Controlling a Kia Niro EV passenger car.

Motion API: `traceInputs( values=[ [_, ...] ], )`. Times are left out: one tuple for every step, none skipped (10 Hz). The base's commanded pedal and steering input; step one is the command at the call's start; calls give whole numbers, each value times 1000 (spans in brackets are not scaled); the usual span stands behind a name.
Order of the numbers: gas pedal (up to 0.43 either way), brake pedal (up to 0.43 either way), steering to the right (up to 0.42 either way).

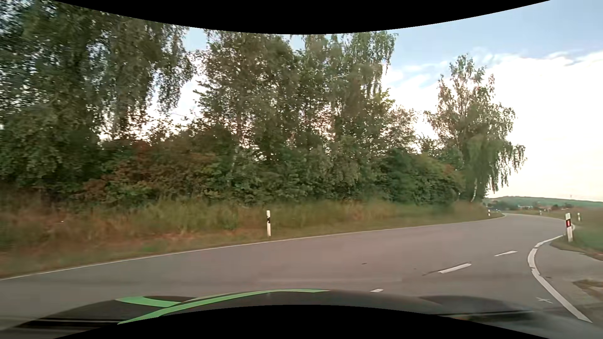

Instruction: Follow the waypoints while adhering to traffic rules and regulations

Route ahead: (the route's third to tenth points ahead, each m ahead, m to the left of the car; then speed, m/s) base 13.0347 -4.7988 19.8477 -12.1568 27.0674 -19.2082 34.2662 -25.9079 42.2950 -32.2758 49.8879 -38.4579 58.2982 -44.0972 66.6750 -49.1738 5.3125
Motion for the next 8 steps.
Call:
traceInputs(
  values=[
    [177, 0, 338],
    [177, 0, 342],
    [177, 0, 342],
    [177, 0, 342],
    [177, 0, 342],
    [177, 0, 341],
    [177, 0, 336],
    [189, 0, 329]
  ],
)
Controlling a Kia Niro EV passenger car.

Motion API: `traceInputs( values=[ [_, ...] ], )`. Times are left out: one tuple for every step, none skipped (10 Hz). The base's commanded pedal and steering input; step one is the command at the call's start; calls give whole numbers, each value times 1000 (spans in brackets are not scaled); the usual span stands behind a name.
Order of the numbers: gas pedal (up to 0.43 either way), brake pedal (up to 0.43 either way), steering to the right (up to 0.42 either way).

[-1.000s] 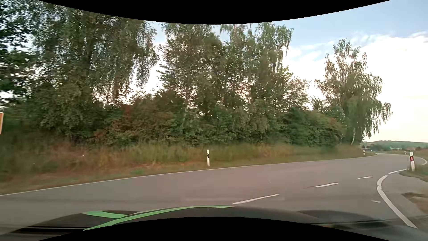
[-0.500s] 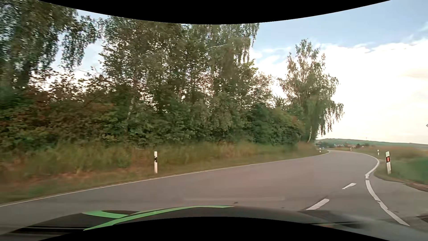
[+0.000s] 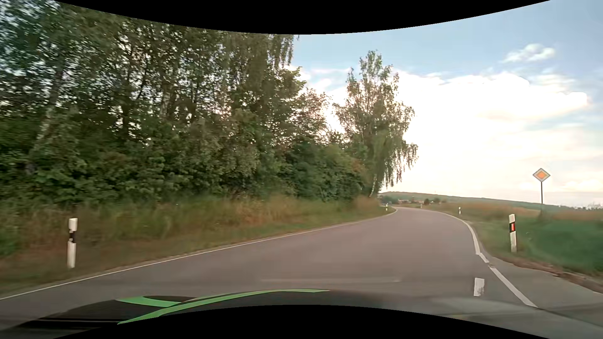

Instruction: Follow the waypoints while adhering to traffic rules and regulations

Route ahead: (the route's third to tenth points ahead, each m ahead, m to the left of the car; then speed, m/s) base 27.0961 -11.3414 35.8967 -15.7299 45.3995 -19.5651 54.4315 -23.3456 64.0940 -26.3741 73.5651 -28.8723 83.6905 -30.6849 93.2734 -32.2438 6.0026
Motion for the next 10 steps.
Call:
traceInputs(
  values=[
    [189, 0, 323],
    [197, 0, 316],
    [197, 0, 308],
    [228, 0, 293],
    [240, 0, 272],
    [248, 0, 246],
    [260, 0, 223],
    [268, 0, 203],
    [280, 0, 186],
    [287, 0, 163]
  ],
)
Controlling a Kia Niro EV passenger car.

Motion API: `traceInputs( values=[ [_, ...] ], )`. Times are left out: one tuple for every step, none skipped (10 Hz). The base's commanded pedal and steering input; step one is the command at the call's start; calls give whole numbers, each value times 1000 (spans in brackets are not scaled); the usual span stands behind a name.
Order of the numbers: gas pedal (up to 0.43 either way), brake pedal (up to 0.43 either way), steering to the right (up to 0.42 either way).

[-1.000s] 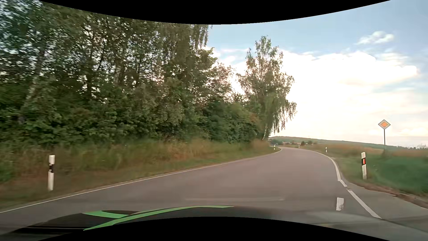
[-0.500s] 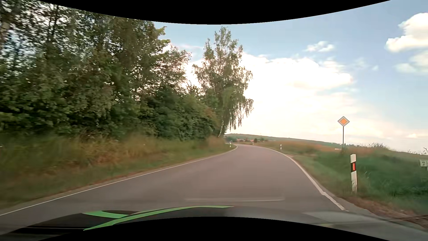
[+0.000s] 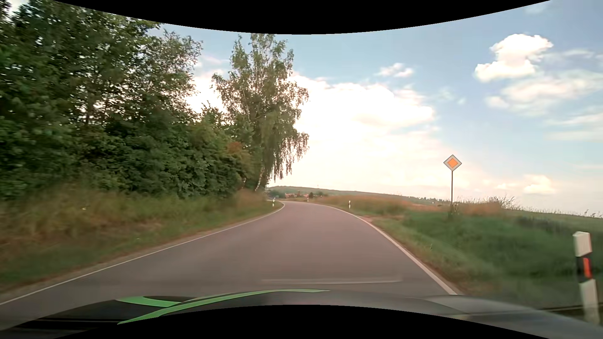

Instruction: Follow the waypoints while adhering to traffic rules and regulations

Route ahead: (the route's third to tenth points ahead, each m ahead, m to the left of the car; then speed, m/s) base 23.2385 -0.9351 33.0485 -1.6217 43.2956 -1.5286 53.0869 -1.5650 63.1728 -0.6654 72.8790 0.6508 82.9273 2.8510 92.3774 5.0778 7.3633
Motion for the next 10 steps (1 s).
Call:
traceInputs(
  values=[
    [311, 0, 136],
    [319, 0, 109],
    [331, 0, 88],
    [331, 0, 68],
    [331, 0, 49],
    [331, 0, 37],
    [331, 0, 24],
    [331, 0, 12],
    [331, 0, 3],
    [331, 0, 0]
  ],
)
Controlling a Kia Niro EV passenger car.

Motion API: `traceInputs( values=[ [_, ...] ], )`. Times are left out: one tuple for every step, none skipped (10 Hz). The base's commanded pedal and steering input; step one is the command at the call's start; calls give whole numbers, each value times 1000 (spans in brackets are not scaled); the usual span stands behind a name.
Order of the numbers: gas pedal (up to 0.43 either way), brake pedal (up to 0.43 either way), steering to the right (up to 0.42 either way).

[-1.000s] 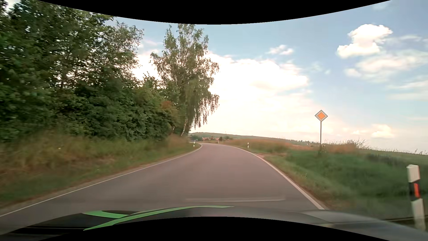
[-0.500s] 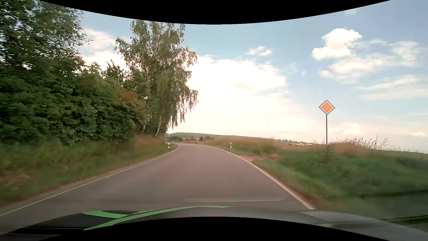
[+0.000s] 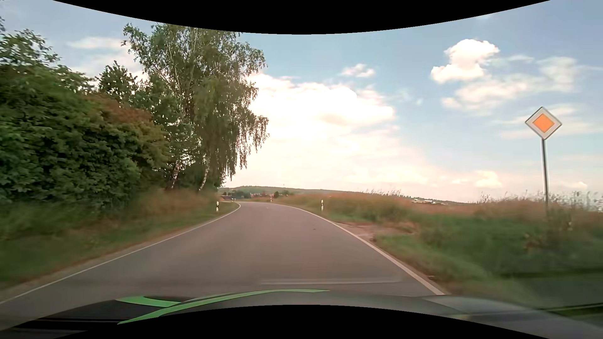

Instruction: Follow the waypoints while adhering to traffic rules and regulations

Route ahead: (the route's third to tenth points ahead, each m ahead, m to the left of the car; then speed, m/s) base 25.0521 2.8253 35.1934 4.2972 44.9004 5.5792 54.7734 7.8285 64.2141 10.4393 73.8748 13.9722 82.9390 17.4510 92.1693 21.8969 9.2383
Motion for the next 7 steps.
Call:
traceInputs(
  values=[
    [331, 0, 0],
    [331, 0, -1],
    [331, 0, -5],
    [319, 0, -9],
    [319, 0, -12],
    [319, 0, -14],
    [319, 0, -16]
  ],
)
